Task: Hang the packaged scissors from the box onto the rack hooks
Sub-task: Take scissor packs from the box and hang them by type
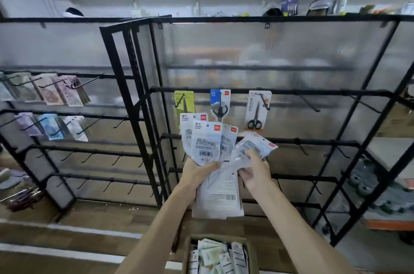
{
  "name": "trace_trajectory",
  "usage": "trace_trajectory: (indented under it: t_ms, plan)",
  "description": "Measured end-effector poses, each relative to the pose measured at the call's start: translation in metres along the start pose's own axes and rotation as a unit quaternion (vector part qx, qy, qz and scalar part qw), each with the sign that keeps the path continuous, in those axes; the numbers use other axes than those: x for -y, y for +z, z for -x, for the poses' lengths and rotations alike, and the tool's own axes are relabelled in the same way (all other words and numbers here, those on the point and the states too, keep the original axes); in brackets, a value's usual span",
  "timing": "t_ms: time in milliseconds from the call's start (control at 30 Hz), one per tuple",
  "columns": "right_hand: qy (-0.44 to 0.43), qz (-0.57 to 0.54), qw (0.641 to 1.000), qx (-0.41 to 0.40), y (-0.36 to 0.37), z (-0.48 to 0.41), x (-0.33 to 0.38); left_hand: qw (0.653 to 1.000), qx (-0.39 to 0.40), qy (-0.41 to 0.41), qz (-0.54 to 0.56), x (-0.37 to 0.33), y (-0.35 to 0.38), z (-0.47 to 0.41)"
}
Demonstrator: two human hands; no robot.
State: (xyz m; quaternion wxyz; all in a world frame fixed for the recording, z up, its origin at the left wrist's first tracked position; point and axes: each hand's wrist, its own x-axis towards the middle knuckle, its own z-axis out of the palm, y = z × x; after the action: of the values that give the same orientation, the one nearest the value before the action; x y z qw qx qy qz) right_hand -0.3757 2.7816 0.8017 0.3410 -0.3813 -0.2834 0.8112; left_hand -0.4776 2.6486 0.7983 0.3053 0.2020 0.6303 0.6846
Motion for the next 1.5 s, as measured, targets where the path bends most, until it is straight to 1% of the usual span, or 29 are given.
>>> trace_trajectory:
  t_ms: [100,200,233,300,367,500,567,633,733,800,900,1100,1233,1300,1400,1500]
  plan:
    - [-0.026,-0.043,0.998,-0.025,0.01,-0.02,0.017,0.999,0.001,0.023,-0.031,-0.005,-0.007,-0.034]
    - [-0.051,-0.073,0.996,-0.032,0.013,-0.041,0.036,0.998,0.017,0.015,-0.065,0.0,-0.016,-0.065]
    - [-0.059,-0.064,0.996,-0.018,0.016,-0.04,0.042,0.997,0.027,0.007,-0.069,0.003,-0.017,-0.073]
    - [-0.069,0.024,0.997,0.018,0.024,-0.034,0.053,0.996,0.038,-0.003,-0.077,0.01,-0.016,-0.087]
    - [-0.052,0.097,0.992,0.067,0.027,-0.03,0.058,0.995,0.038,0.009,-0.088,0.015,-0.012,-0.096]
    - [0.003,0.088,0.984,0.154,0.023,-0.042,0.063,0.993,0.029,0.02,-0.113,0.019,-0.006,-0.115]
    - [0.01,0.079,0.987,0.139,0.029,-0.049,0.063,0.993,0.027,0.014,-0.11,0.019,-0.008,-0.122]
    - [-0.01,0.123,0.988,0.092,0.036,-0.057,0.061,0.994,0.025,0.012,-0.103,0.015,-0.01,-0.127]
    - [-0.106,0.25,0.962,0.031,0.046,-0.074,0.057,0.996,0.019,0.008,-0.091,0.007,-0.018,-0.13]
    - [-0.16,0.29,0.943,0.007,0.055,-0.08,0.056,0.997,0.003,0.003,-0.075,0.003,-0.026,-0.133]
    - [-0.213,0.324,0.922,0.012,0.069,-0.086,0.05,0.997,-0.012,0.0,-0.075,0.005,-0.036,-0.141]
    - [-0.231,0.323,0.918,0.003,0.082,-0.097,0.035,0.996,-0.007,0.021,-0.088,0.014,-0.047,-0.154]
    - [-0.274,0.376,0.883,0.062,0.088,-0.091,0.032,0.997,0.001,0.018,-0.079,0.023,-0.046,-0.159]
    - [-0.292,0.374,0.877,0.071,0.094,-0.092,0.029,0.997,0.006,0.02,-0.081,0.026,-0.048,-0.165]
    - [-0.304,0.368,0.876,0.067,0.103,-0.103,0.026,0.996,-0.014,0.026,-0.087,0.028,-0.046,-0.172]
    - [-0.324,0.378,0.864,0.069,0.108,-0.111,0.024,0.996,-0.013,0.022,-0.088,0.027,-0.046,-0.175]
